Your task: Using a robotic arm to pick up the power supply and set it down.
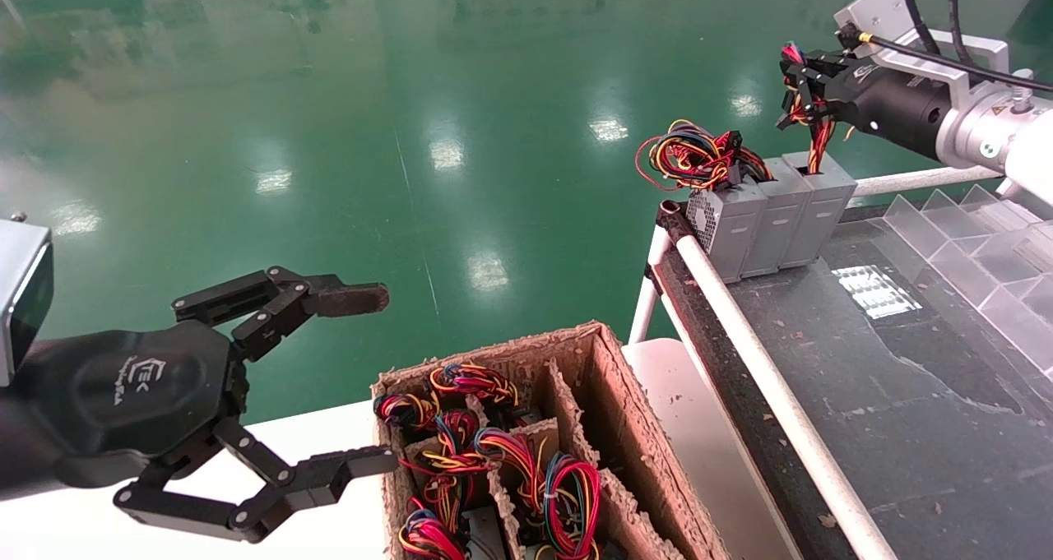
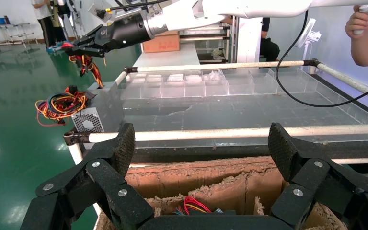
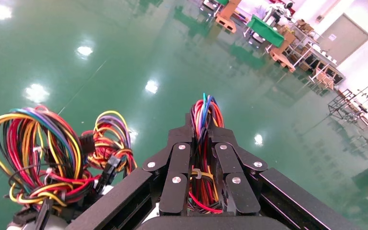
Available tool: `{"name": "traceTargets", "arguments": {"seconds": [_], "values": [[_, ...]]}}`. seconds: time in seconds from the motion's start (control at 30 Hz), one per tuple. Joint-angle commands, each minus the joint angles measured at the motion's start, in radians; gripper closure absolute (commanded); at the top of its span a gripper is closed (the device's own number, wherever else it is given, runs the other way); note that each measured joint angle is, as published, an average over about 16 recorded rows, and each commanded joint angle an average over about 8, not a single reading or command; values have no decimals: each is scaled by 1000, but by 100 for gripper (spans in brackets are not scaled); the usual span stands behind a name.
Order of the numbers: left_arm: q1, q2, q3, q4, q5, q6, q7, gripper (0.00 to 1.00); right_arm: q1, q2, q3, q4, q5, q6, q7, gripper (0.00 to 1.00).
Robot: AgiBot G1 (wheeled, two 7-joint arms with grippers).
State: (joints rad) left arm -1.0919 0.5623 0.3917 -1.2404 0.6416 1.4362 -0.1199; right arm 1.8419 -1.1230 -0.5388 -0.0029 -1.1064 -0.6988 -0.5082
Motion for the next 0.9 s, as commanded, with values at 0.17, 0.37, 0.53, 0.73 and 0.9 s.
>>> {"name": "traceTargets", "arguments": {"seconds": [0.17, 0.37, 0.53, 0.73, 0.9], "values": [[0, 0, 0, 0, 0, 0, 0, 0, -2, 2, 1, -3, 1, 3, 5, 0], [0, 0, 0, 0, 0, 0, 0, 0, -2, 11, 0, -2, 0, -4, 9, 0], [0, 0, 0, 0, 0, 0, 0, 0, 0, 17, -1, -1, -1, -10, 13, 0], [0, 0, 0, 0, 0, 0, 0, 0, 2, 22, 2, -2, 3, -23, 27, 0], [0, 0, 0, 0, 0, 0, 0, 0, 7, 28, 6, -2, 9, -41, 41, 0]]}}
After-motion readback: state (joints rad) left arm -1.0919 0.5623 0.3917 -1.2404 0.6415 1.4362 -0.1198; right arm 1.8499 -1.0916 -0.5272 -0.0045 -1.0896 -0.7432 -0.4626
